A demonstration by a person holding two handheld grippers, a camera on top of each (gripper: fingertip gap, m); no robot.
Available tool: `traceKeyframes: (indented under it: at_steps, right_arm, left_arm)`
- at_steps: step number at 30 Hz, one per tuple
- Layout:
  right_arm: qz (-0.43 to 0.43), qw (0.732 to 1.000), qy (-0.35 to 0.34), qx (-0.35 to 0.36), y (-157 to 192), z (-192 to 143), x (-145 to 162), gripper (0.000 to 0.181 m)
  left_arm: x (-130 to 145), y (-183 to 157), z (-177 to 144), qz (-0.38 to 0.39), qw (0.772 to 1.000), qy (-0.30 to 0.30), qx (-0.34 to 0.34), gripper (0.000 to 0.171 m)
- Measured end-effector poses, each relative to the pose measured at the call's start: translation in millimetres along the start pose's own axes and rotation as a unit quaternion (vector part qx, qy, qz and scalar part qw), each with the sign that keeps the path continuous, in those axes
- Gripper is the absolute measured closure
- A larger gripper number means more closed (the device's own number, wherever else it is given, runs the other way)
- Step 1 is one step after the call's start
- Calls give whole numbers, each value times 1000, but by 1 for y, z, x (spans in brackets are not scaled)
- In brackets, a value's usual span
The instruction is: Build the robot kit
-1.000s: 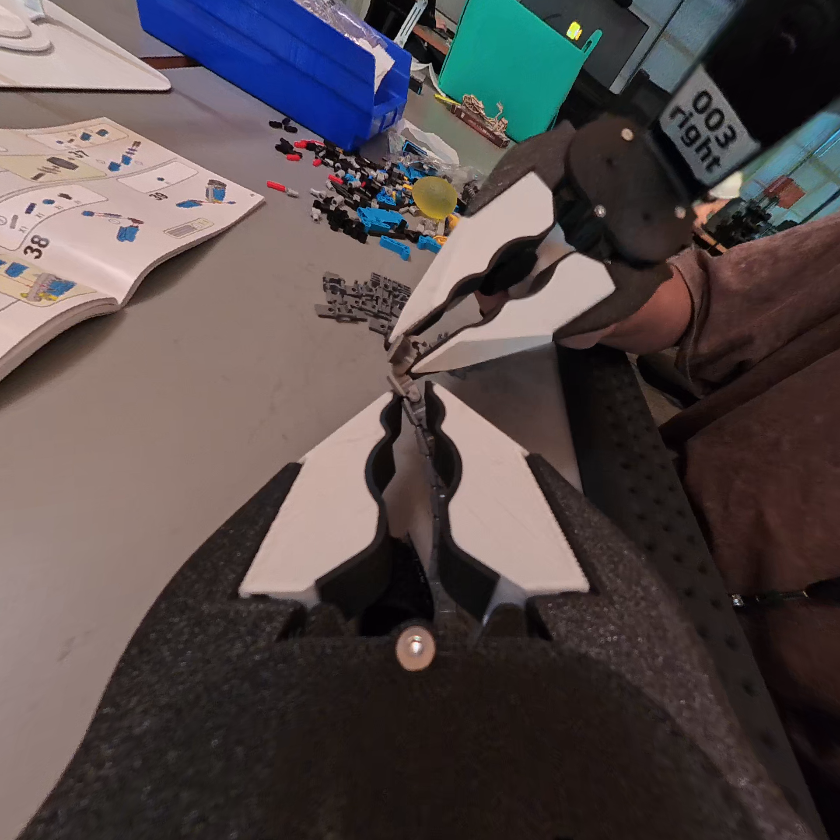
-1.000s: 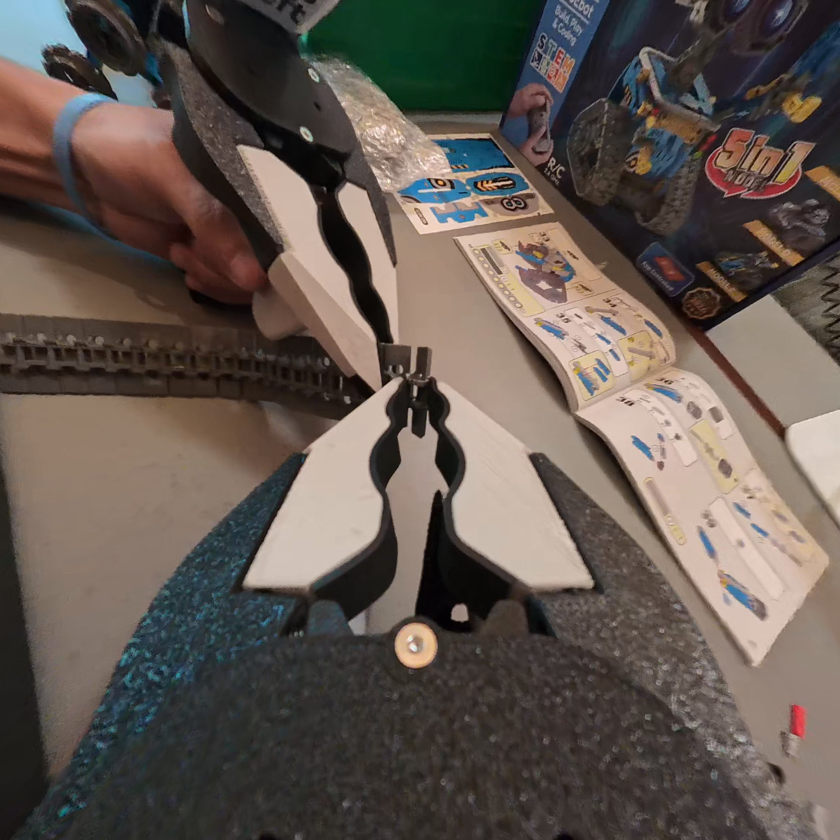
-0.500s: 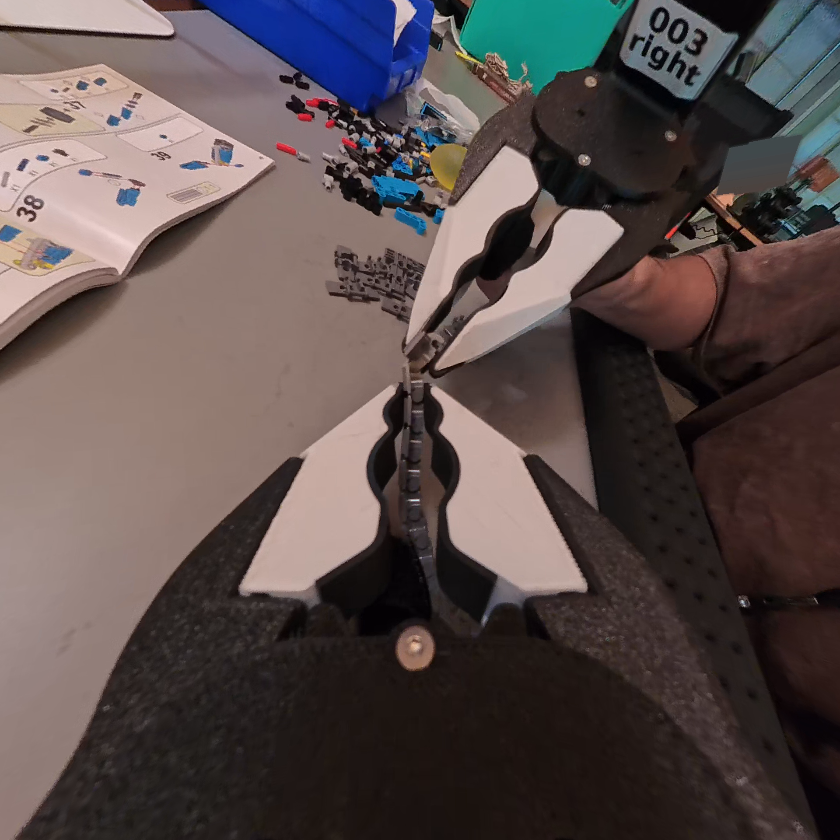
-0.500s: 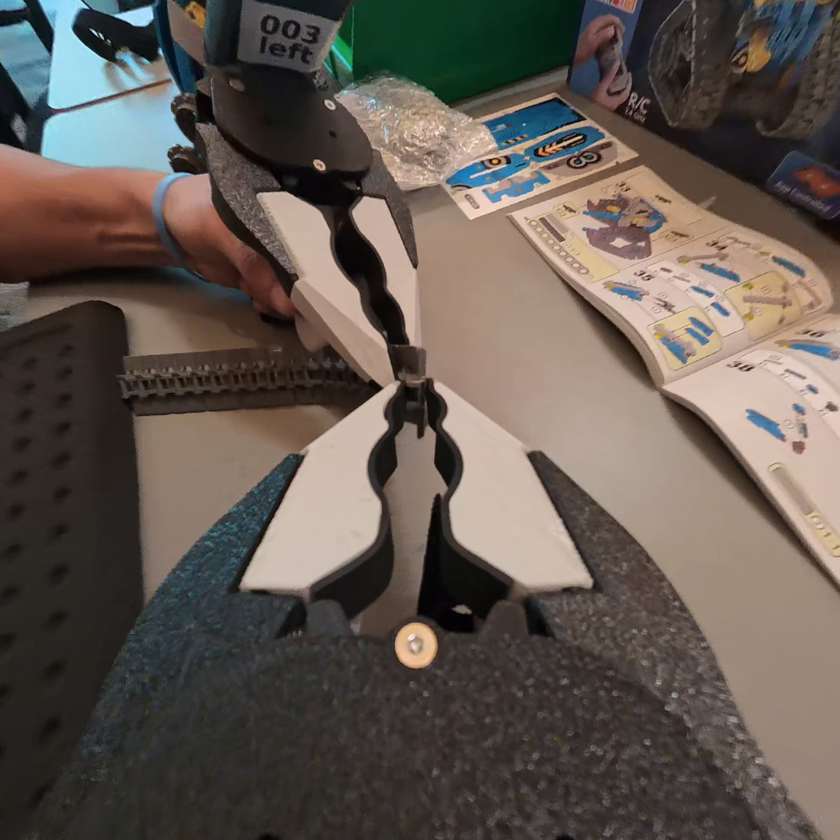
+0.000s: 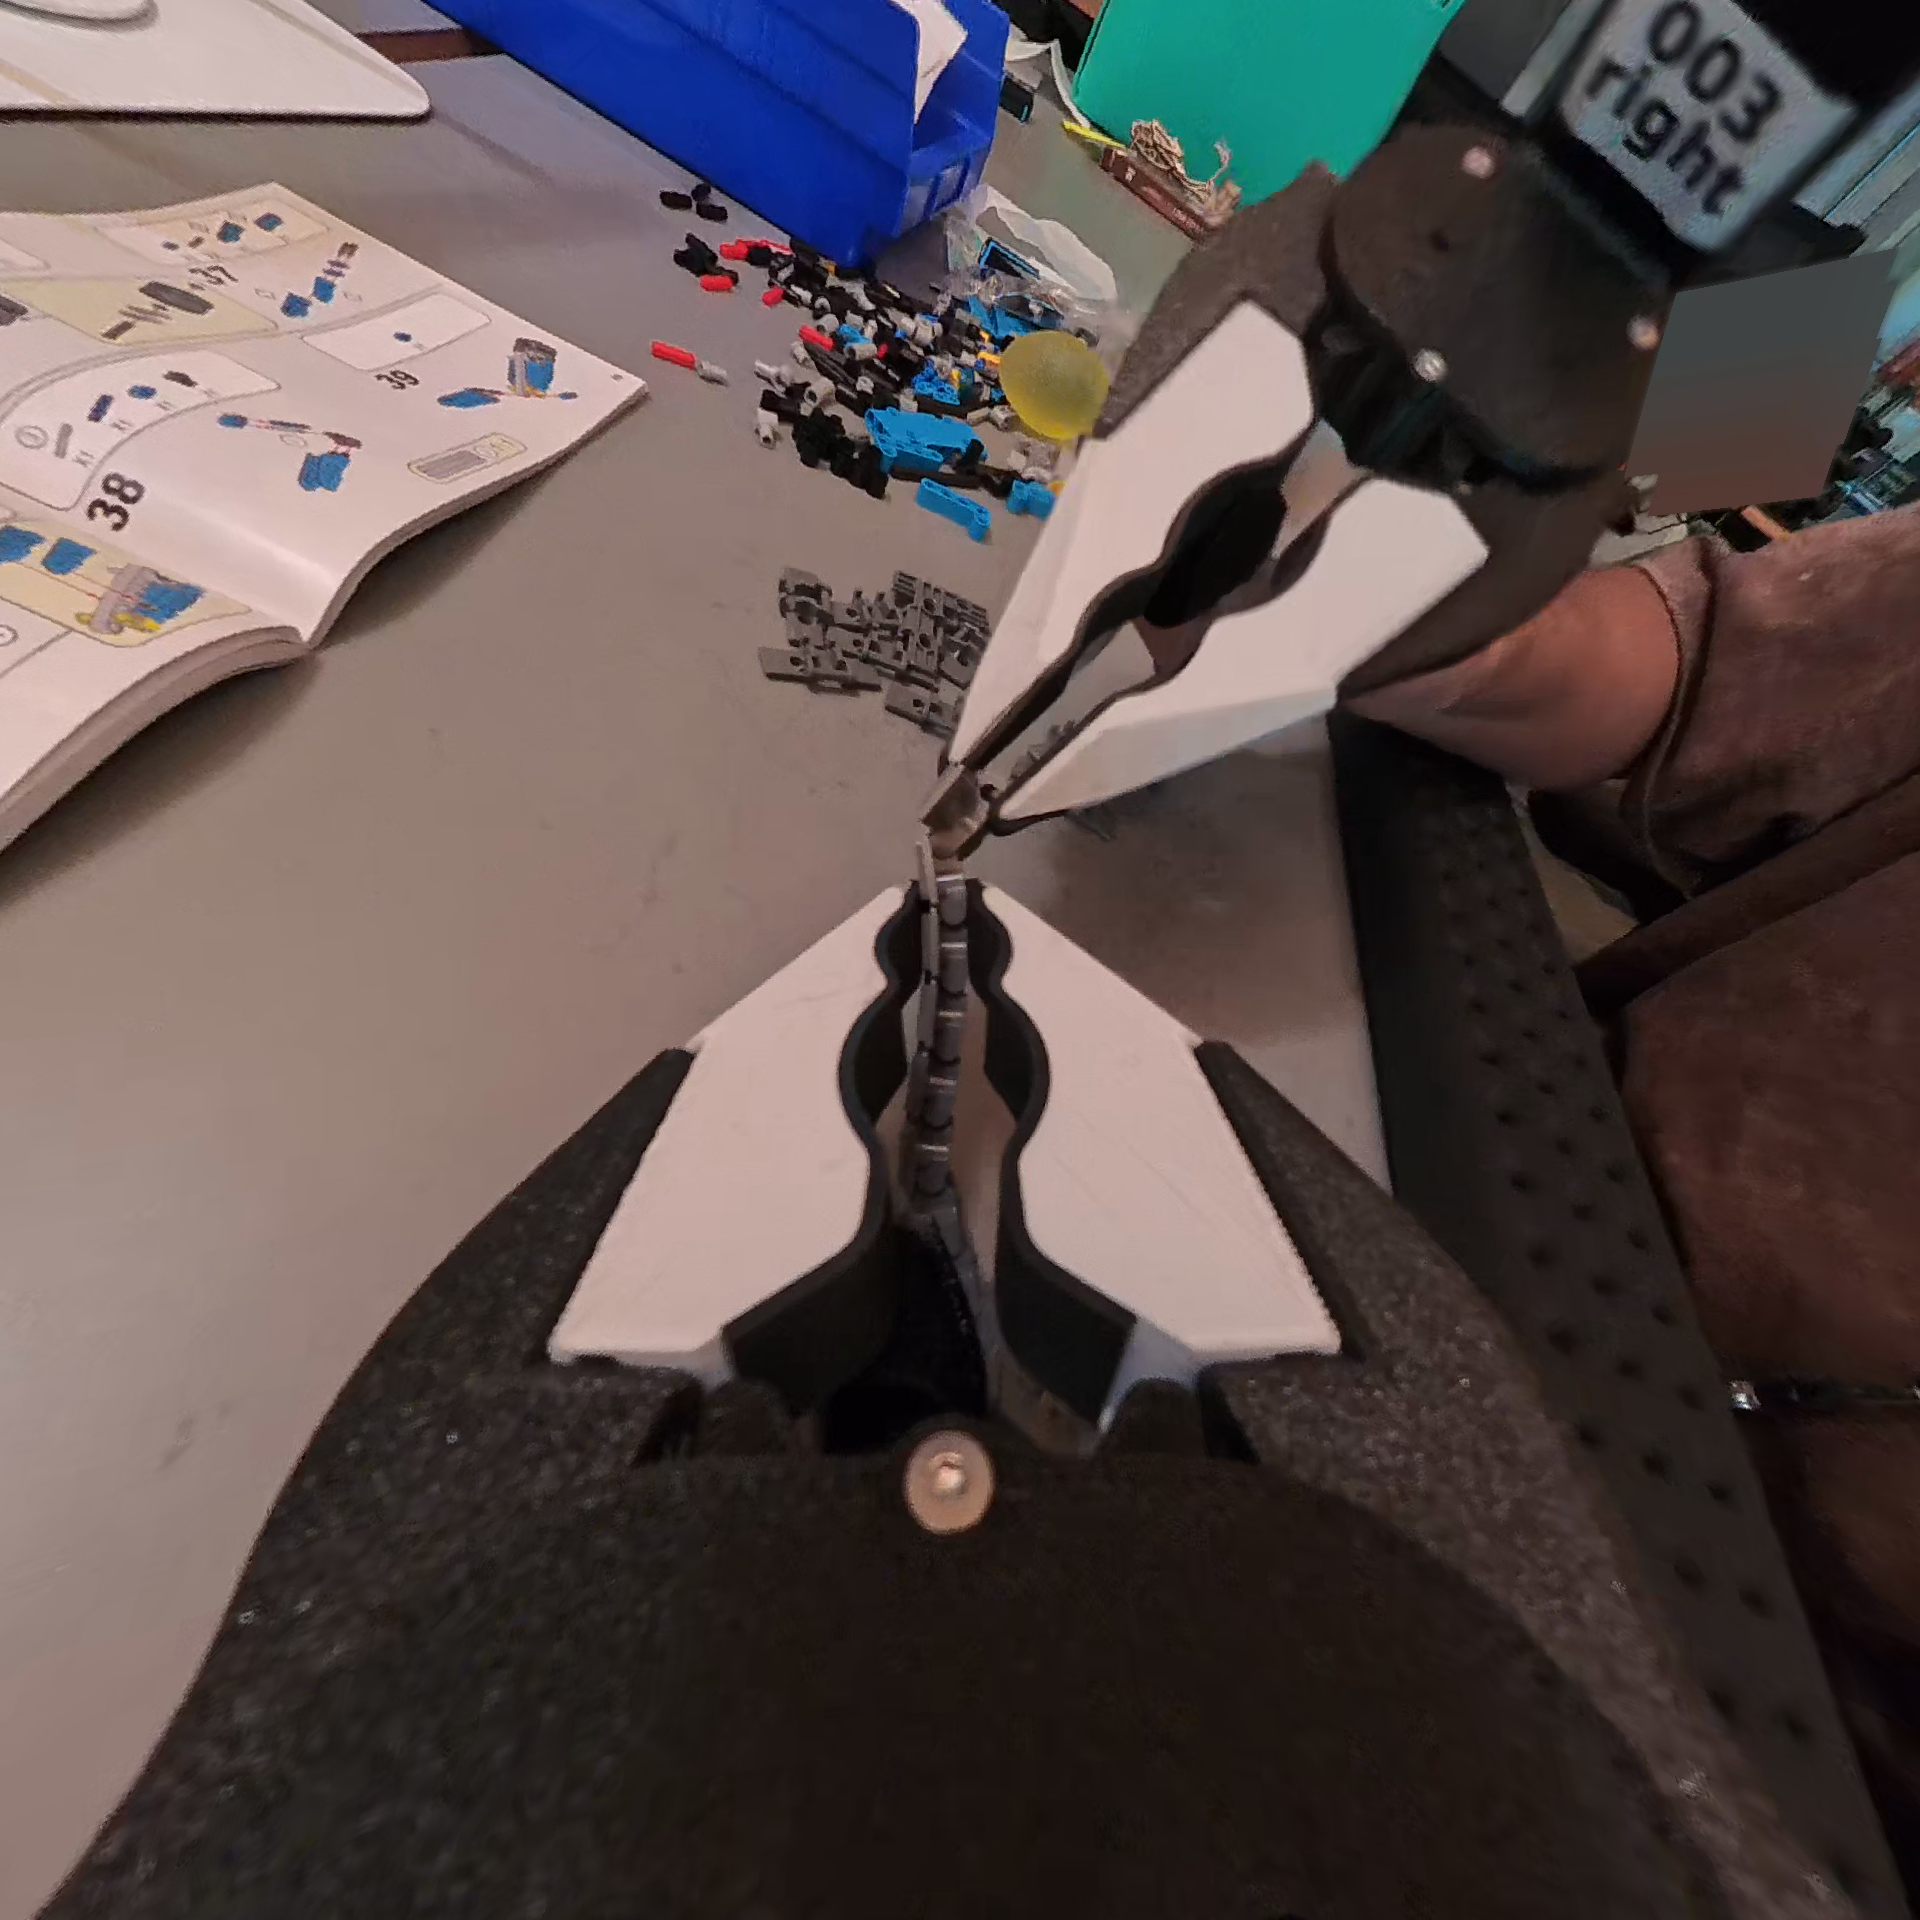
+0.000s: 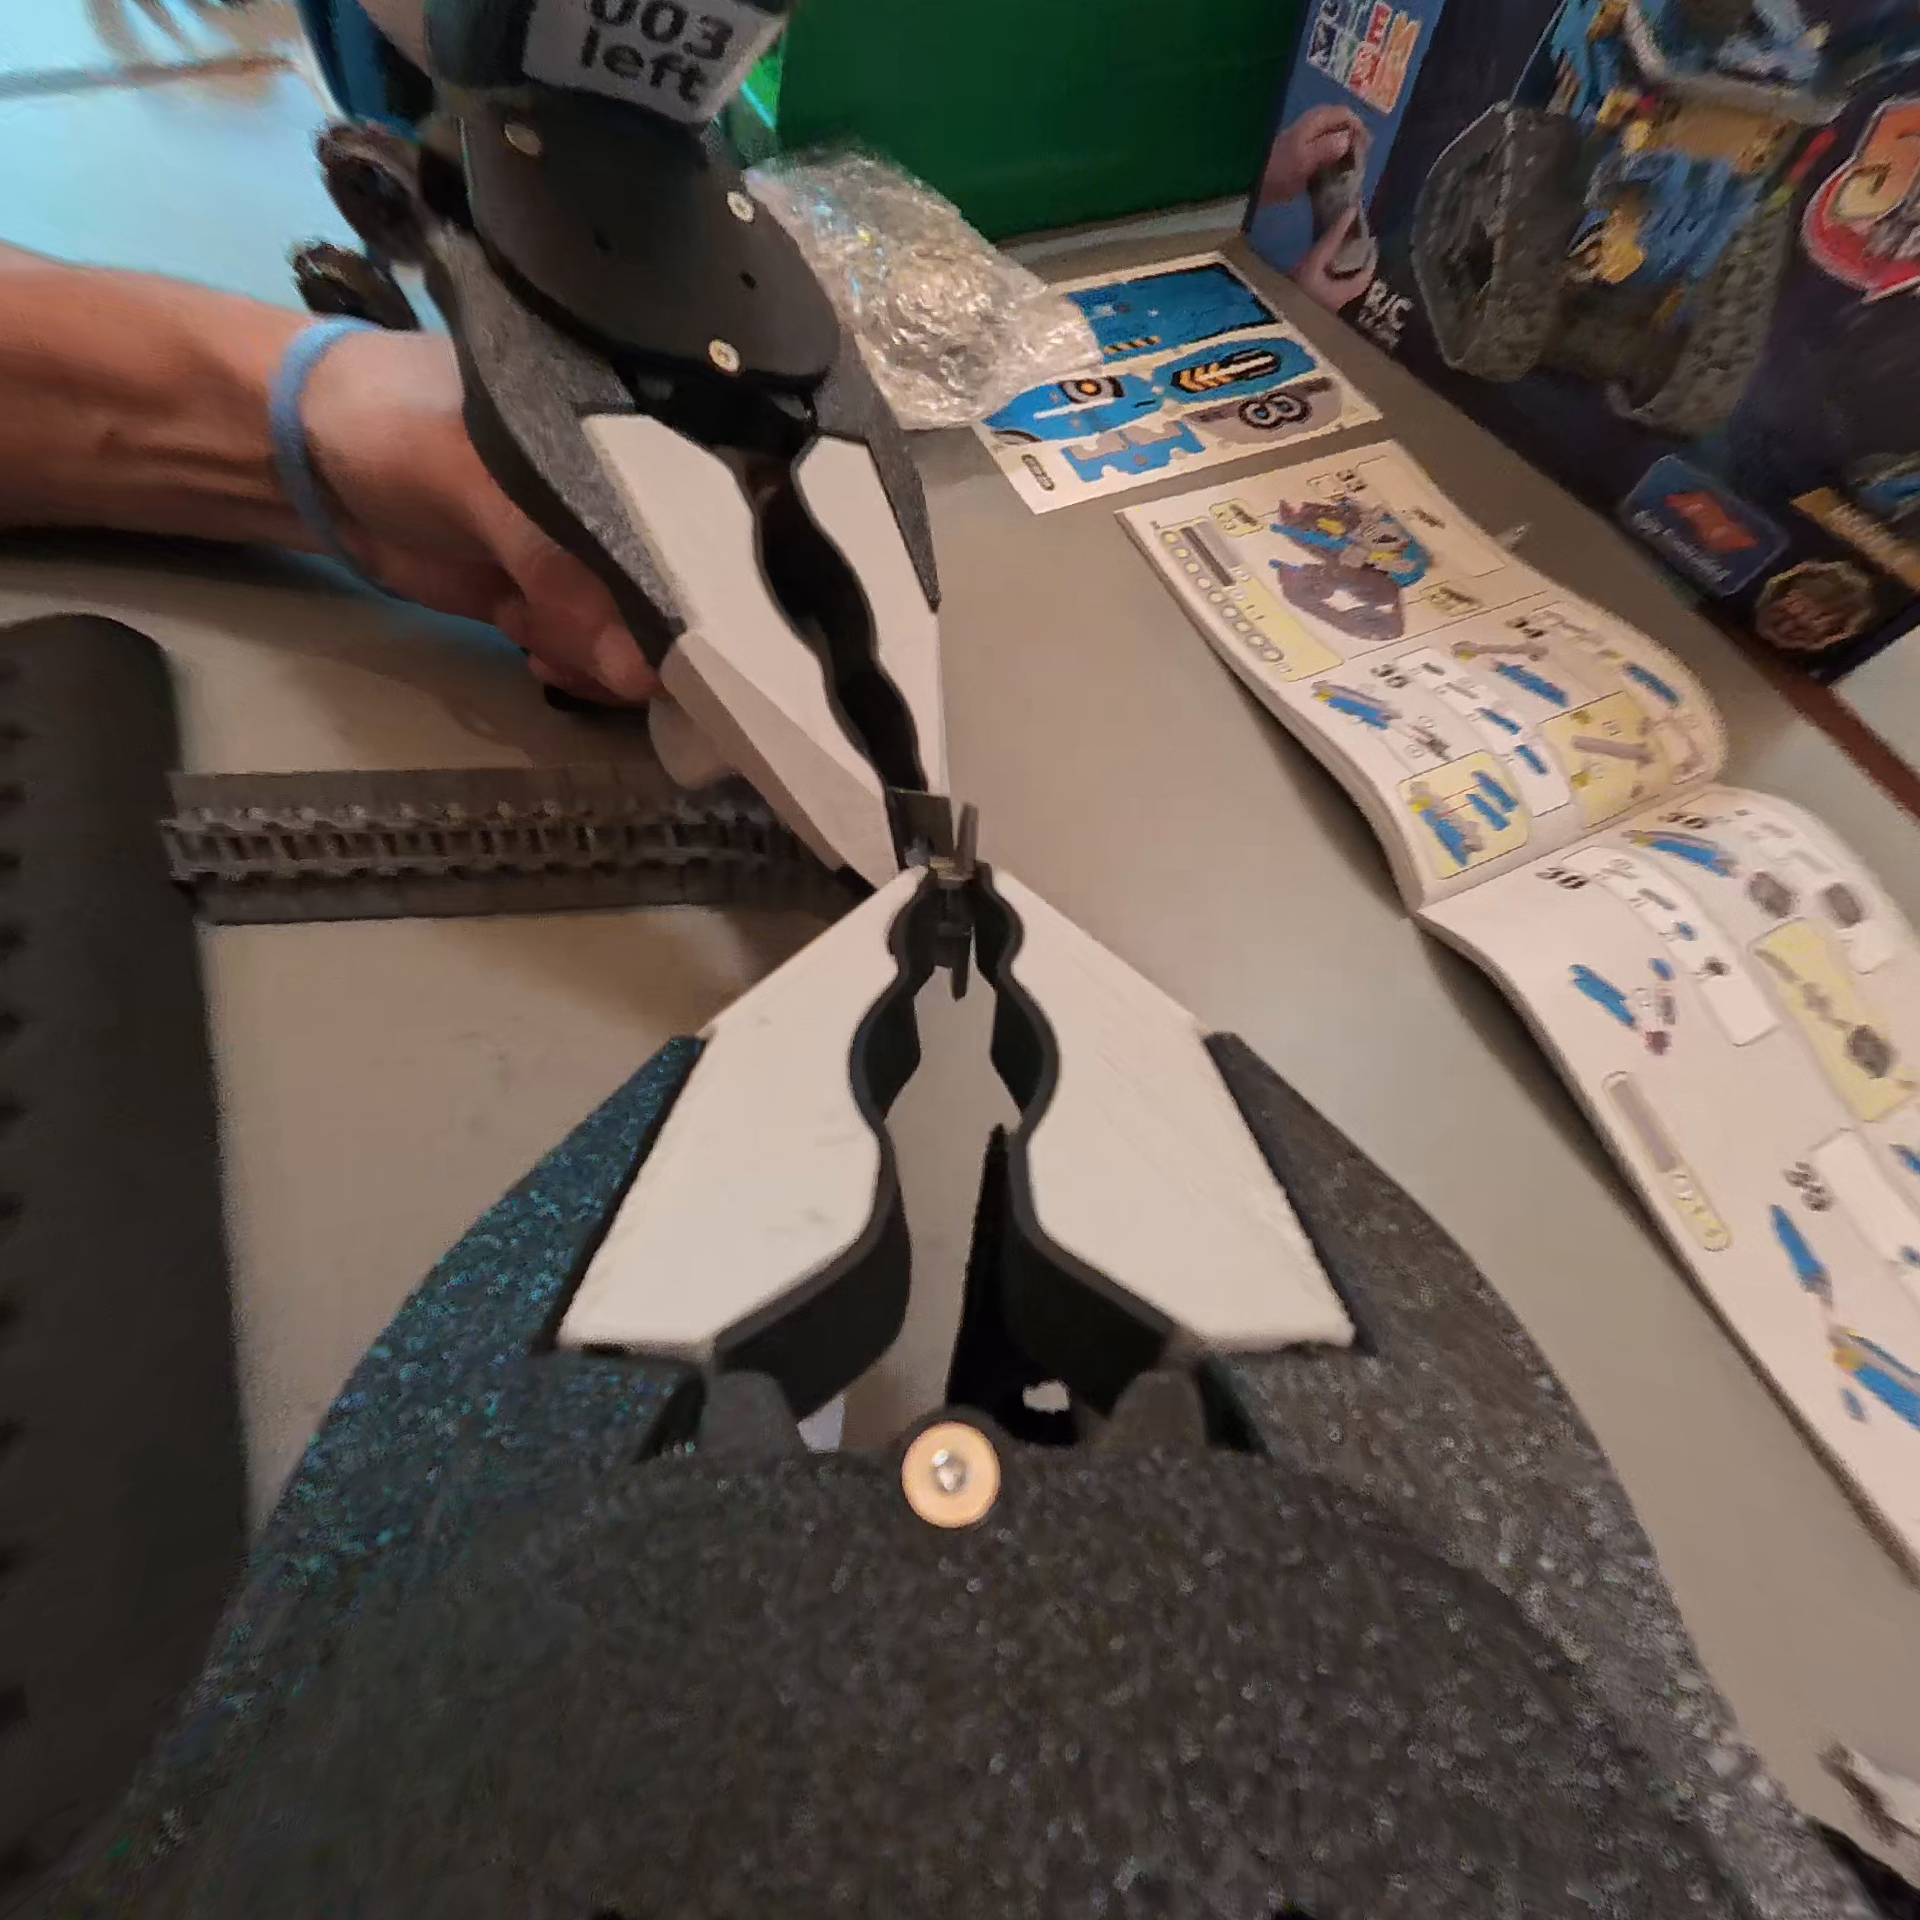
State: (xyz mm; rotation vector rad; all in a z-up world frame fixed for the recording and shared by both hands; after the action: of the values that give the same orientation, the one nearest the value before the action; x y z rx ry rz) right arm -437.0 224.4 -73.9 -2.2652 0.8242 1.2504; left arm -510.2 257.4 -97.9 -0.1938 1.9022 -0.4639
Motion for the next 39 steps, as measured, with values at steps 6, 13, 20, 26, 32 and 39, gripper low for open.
traceKeyframes:
  at_steps: [6,13,20,26,32,39]
  right_arm:
    - [-109,989,37,88,10,5,2,175]
    - [-106,991,13,87,10,6,2,175]
    - [35,999,-18,-11,-6,1,-1,171]
    - [20,1000,-9,-13,-7,-1,1,175]
    - [15,1000,-1,-16,-7,-1,2,173]
    - [57,997,8,-43,-4,-3,2,158]
  left_arm:
    - [1,1,1,2,1000,6,-13,167]
    - [0,-1,-1,-11,1000,-4,13,165]
    - [-1,7,0,-57,998,-8,15,165]
    - [0,7,0,-62,998,-7,15,165]
    - [1,7,1,-60,998,-1,11,165]
    - [1,10,1,-68,998,-4,2,165]
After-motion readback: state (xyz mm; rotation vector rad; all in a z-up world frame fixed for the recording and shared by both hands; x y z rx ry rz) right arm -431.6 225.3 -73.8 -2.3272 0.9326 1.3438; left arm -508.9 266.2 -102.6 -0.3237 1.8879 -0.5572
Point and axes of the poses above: each gripper's, where its closed fingertips meet, z out along the fingers, x out of its underside, y = z × x across the jaws, the point moved 5 cm from there along -z, back along the fingers, and after that the axes turned 2 degrees about -y, right-handed, at the moved point
